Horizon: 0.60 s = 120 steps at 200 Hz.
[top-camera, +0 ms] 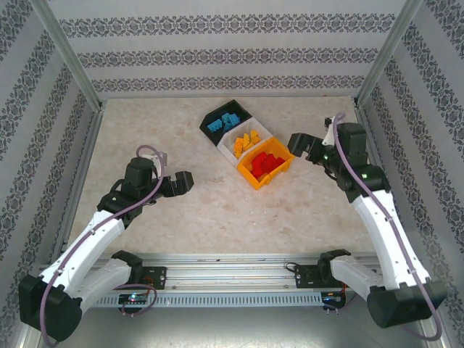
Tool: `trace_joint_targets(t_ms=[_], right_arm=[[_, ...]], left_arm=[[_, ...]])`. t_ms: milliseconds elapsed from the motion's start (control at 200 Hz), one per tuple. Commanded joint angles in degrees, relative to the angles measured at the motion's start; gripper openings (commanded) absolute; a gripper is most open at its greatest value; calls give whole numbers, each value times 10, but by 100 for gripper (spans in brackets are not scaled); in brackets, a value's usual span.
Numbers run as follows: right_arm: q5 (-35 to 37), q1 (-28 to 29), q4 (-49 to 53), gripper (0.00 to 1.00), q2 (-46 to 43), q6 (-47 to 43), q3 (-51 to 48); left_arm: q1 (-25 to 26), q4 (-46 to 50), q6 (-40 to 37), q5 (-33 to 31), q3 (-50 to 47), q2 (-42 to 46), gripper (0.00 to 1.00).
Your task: Sort the legos into containers by color
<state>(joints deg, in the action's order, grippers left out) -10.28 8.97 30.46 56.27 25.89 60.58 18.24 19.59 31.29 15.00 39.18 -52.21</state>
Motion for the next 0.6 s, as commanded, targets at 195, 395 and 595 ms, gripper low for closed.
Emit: trace_joint_targets(t_ms=[195,395,595], right_arm=[[107,-4,-227,98,-174,-104,-200],[144,-38,-283,98,-159,-186,-236],[130,-89,-362,98,-63,-173,-268]], left_arm=[[-8,-77,68,-75,-22,32,100],[-9,-112,5,-196,-52,71,100],[-10,-143,-83,-271,-57,68,100]])
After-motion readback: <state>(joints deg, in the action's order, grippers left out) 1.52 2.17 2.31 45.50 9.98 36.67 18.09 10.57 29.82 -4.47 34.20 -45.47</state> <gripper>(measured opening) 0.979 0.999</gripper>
